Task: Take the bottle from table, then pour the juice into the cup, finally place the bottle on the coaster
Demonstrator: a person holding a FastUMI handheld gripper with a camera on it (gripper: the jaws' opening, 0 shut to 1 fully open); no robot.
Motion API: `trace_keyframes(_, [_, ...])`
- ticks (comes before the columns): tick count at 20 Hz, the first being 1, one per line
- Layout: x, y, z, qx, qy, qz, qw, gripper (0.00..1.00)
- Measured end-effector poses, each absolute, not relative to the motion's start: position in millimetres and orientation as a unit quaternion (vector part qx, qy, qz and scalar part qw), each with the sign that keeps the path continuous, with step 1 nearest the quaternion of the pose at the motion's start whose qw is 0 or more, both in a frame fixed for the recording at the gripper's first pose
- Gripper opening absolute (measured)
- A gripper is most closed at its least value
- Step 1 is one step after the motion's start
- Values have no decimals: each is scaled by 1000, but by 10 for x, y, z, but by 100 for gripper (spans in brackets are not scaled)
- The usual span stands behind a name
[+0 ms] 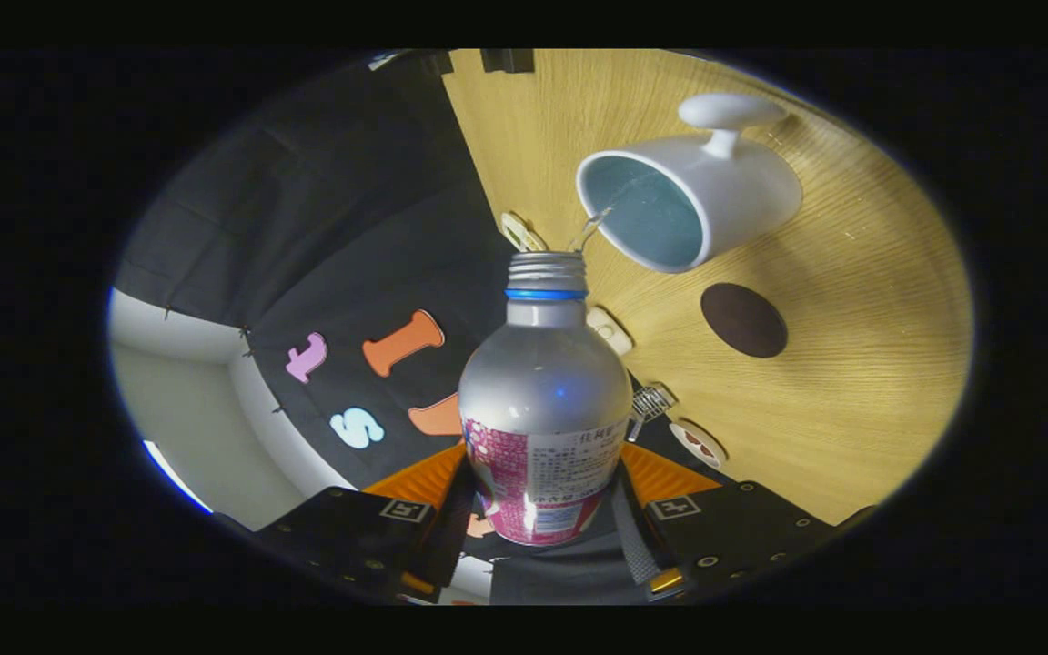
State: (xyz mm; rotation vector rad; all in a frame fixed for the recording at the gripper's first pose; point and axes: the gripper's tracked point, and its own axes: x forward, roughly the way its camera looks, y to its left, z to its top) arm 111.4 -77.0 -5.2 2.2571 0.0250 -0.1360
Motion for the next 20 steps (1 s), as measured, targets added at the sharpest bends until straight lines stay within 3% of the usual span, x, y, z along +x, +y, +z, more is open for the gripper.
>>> trace_keyframes(11, [1125,-801,-20,910,11,-62,409,72])
trace_keyframes(20, [1106,-683,-280,856,41,-82,508,71])
